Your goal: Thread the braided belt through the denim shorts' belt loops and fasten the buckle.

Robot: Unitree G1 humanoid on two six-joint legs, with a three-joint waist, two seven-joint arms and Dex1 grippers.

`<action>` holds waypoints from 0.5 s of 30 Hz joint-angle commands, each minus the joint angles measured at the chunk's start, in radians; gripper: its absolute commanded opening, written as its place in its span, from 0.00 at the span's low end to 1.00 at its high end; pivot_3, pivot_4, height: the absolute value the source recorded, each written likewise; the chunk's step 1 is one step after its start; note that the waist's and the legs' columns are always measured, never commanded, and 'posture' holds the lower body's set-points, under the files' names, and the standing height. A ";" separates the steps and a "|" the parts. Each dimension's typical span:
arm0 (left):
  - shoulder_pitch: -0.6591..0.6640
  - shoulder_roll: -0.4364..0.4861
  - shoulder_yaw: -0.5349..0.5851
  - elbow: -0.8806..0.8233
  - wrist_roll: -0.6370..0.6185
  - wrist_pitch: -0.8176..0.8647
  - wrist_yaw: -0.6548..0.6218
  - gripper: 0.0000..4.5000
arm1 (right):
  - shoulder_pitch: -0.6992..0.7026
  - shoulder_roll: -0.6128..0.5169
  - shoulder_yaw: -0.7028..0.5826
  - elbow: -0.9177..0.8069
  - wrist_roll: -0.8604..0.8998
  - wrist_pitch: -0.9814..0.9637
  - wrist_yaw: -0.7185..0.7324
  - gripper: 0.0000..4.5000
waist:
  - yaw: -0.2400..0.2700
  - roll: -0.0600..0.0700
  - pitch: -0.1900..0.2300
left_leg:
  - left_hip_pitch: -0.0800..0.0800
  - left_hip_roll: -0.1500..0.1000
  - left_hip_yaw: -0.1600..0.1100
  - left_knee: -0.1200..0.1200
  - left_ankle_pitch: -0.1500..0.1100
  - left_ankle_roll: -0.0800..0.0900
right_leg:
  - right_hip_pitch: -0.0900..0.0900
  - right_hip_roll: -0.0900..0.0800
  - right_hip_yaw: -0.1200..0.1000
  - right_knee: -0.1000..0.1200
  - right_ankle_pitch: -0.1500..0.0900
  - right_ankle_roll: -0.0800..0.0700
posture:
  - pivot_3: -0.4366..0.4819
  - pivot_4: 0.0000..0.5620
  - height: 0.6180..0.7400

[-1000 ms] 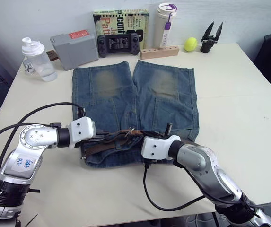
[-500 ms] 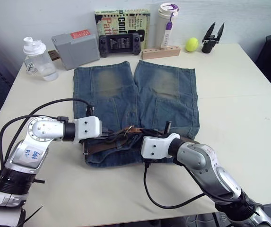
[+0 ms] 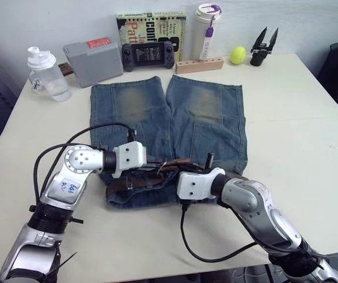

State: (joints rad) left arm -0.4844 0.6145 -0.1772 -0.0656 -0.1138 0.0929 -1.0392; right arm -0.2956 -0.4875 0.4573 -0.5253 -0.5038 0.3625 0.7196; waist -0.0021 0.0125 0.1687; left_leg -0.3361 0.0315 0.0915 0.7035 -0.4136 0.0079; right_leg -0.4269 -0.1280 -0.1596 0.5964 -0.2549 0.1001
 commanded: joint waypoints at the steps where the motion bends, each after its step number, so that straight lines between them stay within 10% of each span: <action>1: 0.016 -0.038 -0.042 -0.020 -0.002 -0.021 0.001 0.00 | 0.016 0.014 -0.030 -0.076 0.050 0.056 0.047 0.02 | 0.002 0.000 0.000 | 0.000 0.000 0.000 0.001 0.000 0.000 | 0.000 0.000 0.000 0.000 0.000 0.000 | 0.48 0.27 0.88; 11: 0.016 -0.110 -0.072 0.045 0.037 -0.055 0.038 0.00 | 0.019 -0.043 -0.332 -0.318 0.425 0.488 0.289 0.94 | 0.006 -0.001 0.000 | -0.001 -0.001 -0.001 0.004 0.000 0.000 | 0.000 -0.001 0.000 0.002 0.000 0.000 | 0.48 0.27 0.88; 15: 0.022 -0.117 -0.074 0.047 0.039 -0.060 0.043 0.00 | -0.049 -0.076 -0.457 -0.322 0.553 0.583 0.346 0.94 | 0.007 -0.001 0.000 | -0.001 -0.001 -0.002 0.005 0.000 0.000 | 0.001 -0.001 0.000 0.002 0.000 0.000 | 0.48 0.27 0.88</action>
State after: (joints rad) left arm -0.4696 0.5119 -0.2216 -0.0209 -0.0808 0.0510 -0.9968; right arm -0.2573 -0.5266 0.1818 -0.7807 -0.1278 0.8150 0.9851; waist 0.0047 0.0119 0.1684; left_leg -0.3373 0.0308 0.0899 0.7089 -0.4138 0.0083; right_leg -0.4262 -0.1290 -0.1597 0.5989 -0.2548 0.1002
